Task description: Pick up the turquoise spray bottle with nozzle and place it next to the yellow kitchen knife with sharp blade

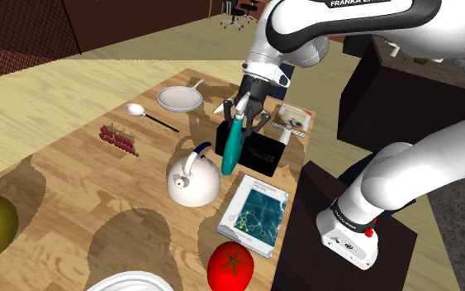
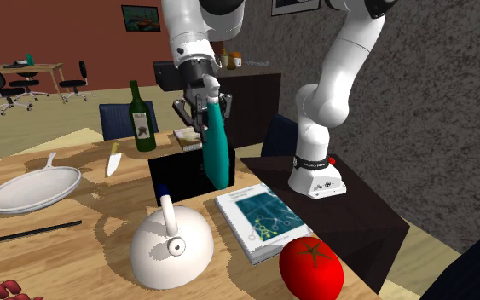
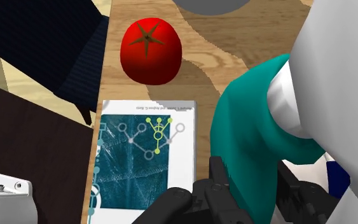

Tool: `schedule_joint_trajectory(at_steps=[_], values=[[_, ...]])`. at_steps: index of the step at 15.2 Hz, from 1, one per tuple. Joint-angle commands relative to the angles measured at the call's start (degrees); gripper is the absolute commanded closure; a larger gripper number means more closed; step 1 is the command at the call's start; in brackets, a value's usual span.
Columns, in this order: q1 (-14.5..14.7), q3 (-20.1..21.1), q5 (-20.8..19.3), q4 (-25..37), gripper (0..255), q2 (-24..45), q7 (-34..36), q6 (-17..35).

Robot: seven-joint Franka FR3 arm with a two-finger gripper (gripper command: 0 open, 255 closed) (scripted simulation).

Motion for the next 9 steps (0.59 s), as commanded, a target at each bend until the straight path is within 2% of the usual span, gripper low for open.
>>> schedule_joint_trajectory(at_steps=[1, 9], values=[[-0.1, -0.3, -0.3, 1.1, 255, -0.3, 0.6, -1.3], [-0.4, -1.3, -1.3, 6.1, 255, -1.3, 3.2, -6.8]])
